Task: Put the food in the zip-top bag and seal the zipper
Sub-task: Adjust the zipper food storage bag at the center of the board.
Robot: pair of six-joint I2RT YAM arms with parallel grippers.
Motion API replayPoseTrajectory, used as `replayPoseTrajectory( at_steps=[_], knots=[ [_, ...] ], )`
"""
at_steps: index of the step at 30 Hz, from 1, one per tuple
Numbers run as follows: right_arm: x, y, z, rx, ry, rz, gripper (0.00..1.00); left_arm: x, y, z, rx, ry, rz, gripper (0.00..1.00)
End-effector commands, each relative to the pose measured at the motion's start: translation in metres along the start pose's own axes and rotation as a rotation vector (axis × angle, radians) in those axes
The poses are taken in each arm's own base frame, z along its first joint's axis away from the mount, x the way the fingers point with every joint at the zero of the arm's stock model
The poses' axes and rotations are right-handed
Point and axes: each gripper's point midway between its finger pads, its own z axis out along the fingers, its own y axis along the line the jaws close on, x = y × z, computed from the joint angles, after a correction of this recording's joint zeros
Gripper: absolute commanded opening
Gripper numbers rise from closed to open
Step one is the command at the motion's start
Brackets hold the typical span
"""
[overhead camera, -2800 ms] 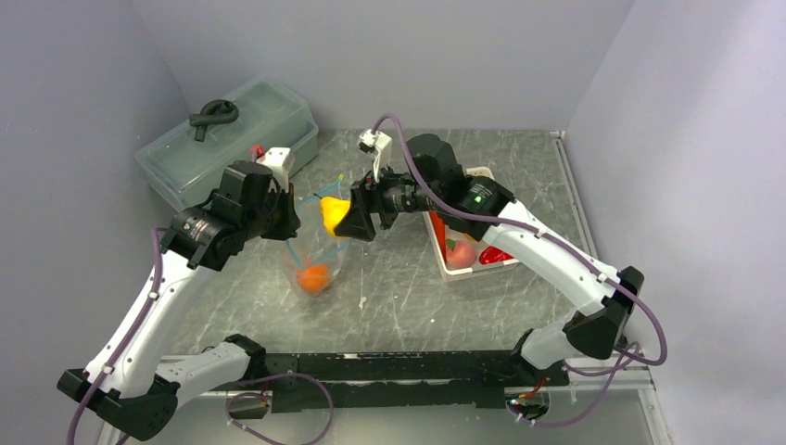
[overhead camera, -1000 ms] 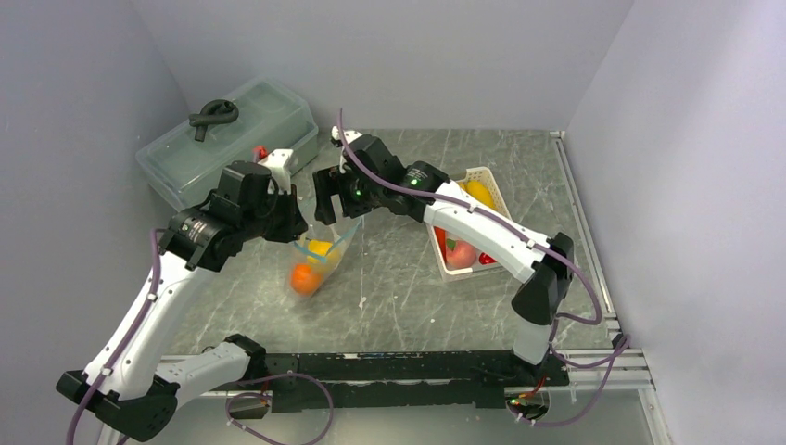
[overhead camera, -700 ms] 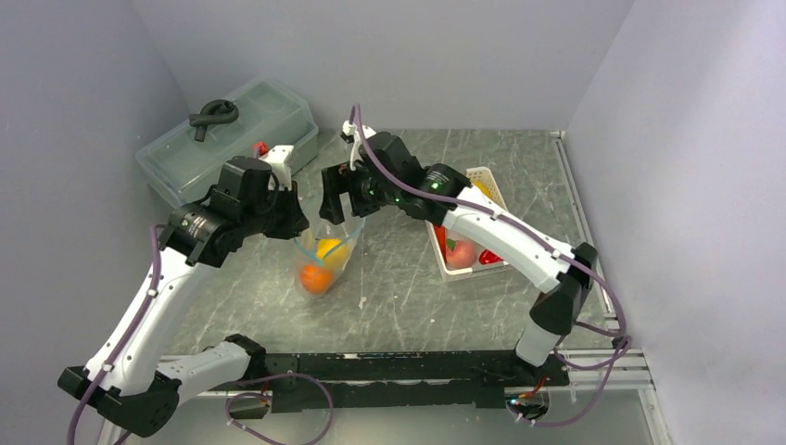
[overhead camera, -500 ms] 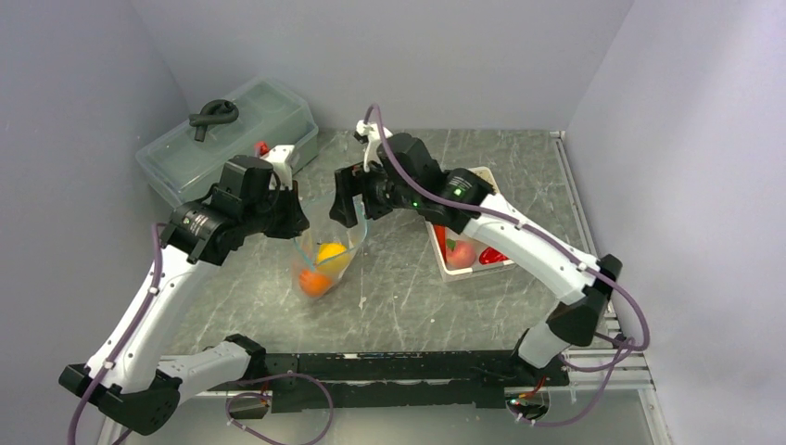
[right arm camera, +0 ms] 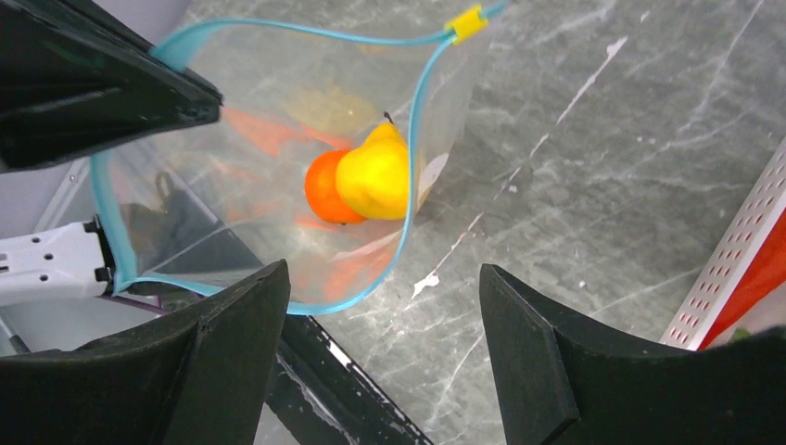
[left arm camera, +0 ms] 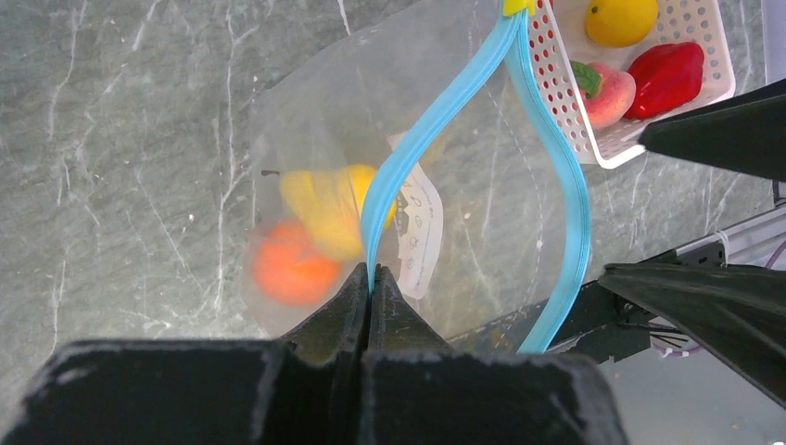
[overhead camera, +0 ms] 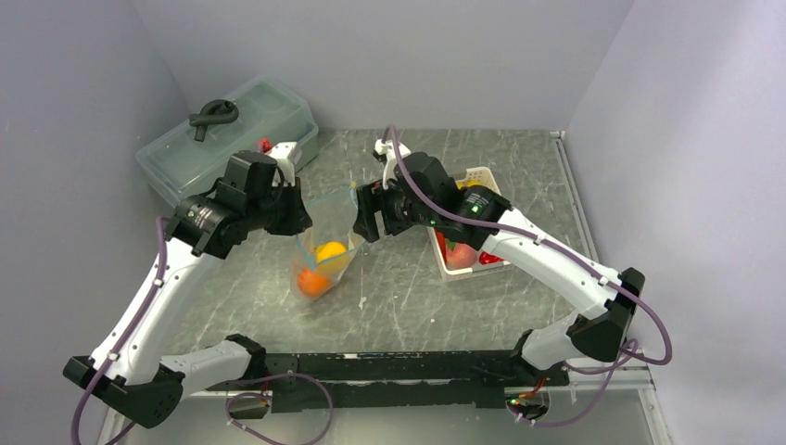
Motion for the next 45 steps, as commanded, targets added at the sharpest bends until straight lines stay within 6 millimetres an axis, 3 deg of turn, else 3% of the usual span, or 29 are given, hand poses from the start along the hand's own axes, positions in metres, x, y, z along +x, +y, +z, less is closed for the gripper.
replayPoseTrajectory(
  at_steps=[1,17,21,24,28,33,36,37,40,42,45],
  knots=[
    [-0.002,-0.004,-0.001,0.023,-0.032,0.033,0.75,-0.014,-0.012,-0.009,0.043,-0.046,-0.026,0.0],
    [0.008,-0.007,0.035,0.044,0.023,0.091,0.54,-0.016,-0.02,-0.015,0.08,-0.052,-0.043,0.0],
    [0.012,-0.008,0.041,0.053,0.053,0.088,0.3,-0.014,-0.019,-0.015,0.076,-0.05,-0.045,0.0],
    [0.007,-0.007,0.038,0.056,0.043,0.085,0.0,-0.014,-0.018,-0.016,0.072,-0.053,-0.045,0.0],
    [-0.013,-0.004,0.023,0.059,-0.001,0.062,0.0,-0.013,-0.014,-0.016,0.054,-0.053,-0.041,0.0],
    [-0.058,0.013,-0.013,0.029,-0.08,0.008,0.0,-0.011,-0.012,-0.015,0.044,-0.044,-0.039,0.0],
    [-0.074,0.017,-0.026,0.023,-0.124,-0.01,0.0,-0.012,-0.013,-0.016,0.049,-0.05,-0.04,0.0],
    [-0.068,0.015,-0.019,0.021,-0.118,-0.018,0.0,-0.012,-0.013,-0.016,0.051,-0.05,-0.041,0.0],
    [-0.02,-0.01,0.026,0.065,0.066,-0.002,0.0,-0.014,-0.017,-0.015,0.066,-0.051,-0.042,0.0],
    [-0.019,-0.01,0.025,0.089,0.077,-0.019,0.0,-0.014,-0.017,-0.015,0.067,-0.048,-0.039,0.0],
    [-0.017,-0.04,0.034,0.144,-0.003,0.007,0.0,-0.013,-0.015,-0.015,0.061,-0.049,-0.038,0.0]
  ],
)
